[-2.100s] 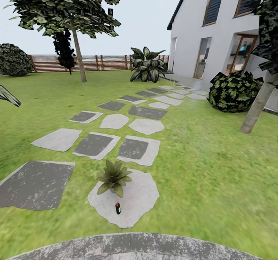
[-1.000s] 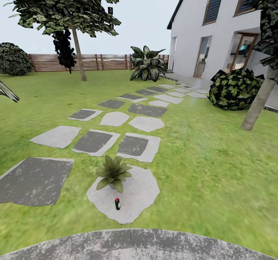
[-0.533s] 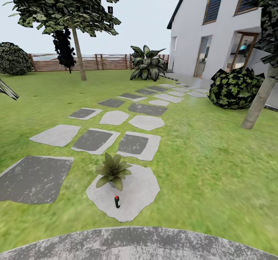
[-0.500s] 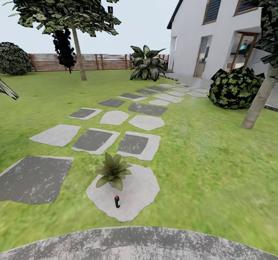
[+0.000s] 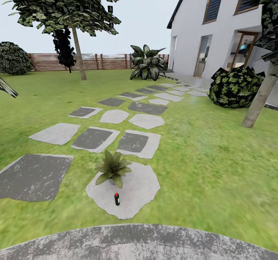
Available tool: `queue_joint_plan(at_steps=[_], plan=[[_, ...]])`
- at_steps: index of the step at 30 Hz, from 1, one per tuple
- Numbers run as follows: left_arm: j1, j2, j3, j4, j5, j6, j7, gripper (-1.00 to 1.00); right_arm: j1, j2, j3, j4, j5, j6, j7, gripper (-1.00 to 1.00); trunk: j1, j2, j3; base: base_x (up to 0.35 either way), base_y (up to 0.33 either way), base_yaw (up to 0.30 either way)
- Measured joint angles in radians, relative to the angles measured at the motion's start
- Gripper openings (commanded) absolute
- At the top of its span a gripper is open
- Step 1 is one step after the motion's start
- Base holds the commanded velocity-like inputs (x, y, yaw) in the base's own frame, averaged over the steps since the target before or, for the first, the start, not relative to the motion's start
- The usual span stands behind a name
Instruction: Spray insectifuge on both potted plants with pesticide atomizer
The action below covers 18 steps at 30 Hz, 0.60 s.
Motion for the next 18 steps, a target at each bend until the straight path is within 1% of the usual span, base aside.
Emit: queue_joint_plan(at_steps=[18], plan=[[0.0,0.0,0.0,0.001,0.0,0.0,0.0,1.0,0.0,-0.002,0.001,0.0,0.001,-0.002,0.0,1.0,0.069,-0.126,-0.056,0.0,0.0,0.0]])
